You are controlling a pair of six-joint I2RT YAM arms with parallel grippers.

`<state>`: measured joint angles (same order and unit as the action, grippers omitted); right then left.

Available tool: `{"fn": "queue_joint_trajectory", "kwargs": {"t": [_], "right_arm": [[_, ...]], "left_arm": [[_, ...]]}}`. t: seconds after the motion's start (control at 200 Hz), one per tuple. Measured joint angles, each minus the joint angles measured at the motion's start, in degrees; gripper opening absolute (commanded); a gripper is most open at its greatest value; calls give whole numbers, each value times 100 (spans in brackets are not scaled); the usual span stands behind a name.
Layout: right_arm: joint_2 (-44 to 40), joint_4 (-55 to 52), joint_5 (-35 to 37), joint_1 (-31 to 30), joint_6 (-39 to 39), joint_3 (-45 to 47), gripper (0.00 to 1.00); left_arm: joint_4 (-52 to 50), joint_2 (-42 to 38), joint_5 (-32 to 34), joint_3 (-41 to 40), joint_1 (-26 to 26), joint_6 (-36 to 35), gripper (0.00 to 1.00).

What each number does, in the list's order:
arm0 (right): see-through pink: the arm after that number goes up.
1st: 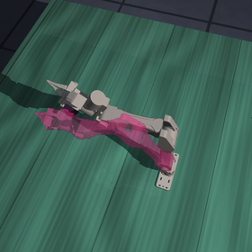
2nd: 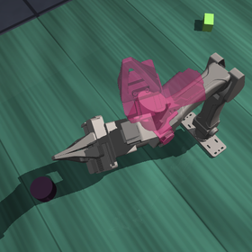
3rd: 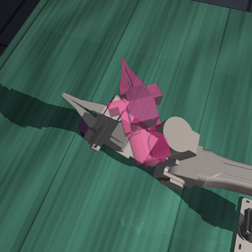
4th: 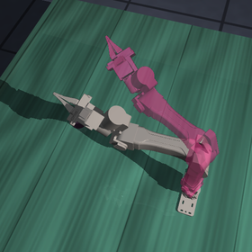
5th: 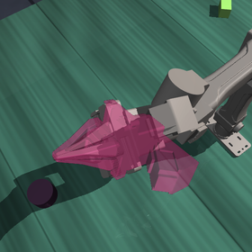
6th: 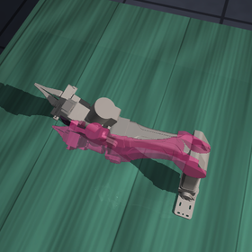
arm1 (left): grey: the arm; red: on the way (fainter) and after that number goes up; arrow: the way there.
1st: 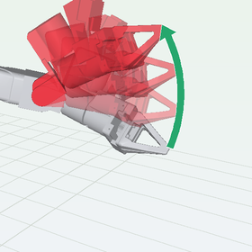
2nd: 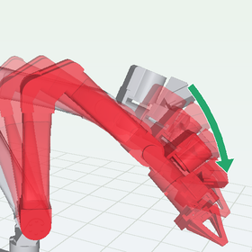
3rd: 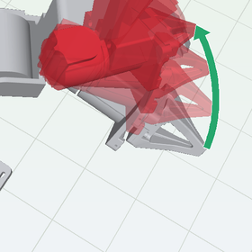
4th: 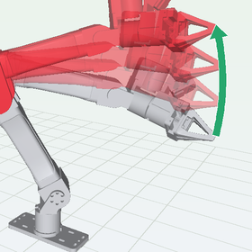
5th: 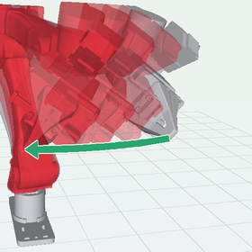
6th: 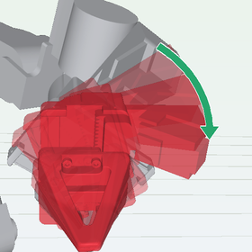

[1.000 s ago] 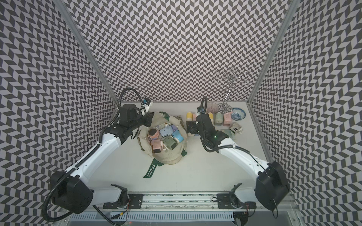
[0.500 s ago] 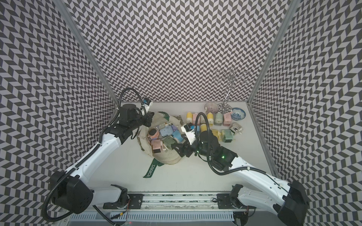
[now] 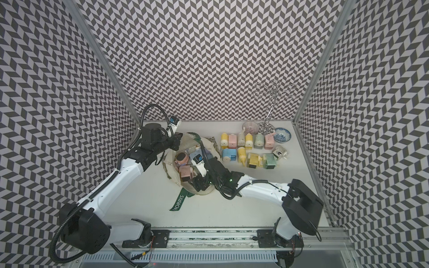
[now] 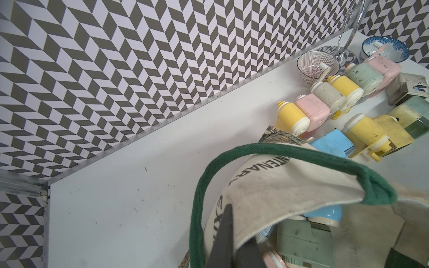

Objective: Take out the pencil sharpeners from the tote bags
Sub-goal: Place the pencil sharpener at the center of the board, then pick up the pencil sharpener from the canvas bag.

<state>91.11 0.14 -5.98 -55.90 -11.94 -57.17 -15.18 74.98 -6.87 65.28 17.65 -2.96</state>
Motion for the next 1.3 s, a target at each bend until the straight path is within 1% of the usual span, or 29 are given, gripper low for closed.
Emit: {"fn": "queue_joint_trajectory", "kwargs": {"t": [0.155, 0.36, 0.681, 0.906, 1.041, 1.107, 1.172, 1.302], "right_arm": [[710, -280, 629, -17, 79, -527, 83], [1362, -706, 1320, -20, 249, -1095, 81], [1926, -1145, 2221, -22, 452, -1641, 84], [2234, -1231, 2669, -61, 562, -1880, 85], [2308, -1266, 2745, -70, 614, -1943, 85], [2326, -1285, 2702, -63, 643, -1967, 83], [2326, -1307, 2511, -33, 686, -1982, 80], [2315, -1272, 2022, 76, 769, -1985, 79]], "left_arm": [[-13, -9, 0, 0, 0, -4, 0], [-15, -9, 2, 0, 0, -17, 0], [-15, -9, 2, 0, 0, -17, 0], [-20, -9, 0, 0, 0, -20, 0], [-26, -9, 2, 0, 0, -20, 0], [-26, -9, 2, 0, 0, -20, 0], [-28, -9, 2, 0, 0, -20, 0], [-31, -9, 2, 0, 0, -20, 0]]}}
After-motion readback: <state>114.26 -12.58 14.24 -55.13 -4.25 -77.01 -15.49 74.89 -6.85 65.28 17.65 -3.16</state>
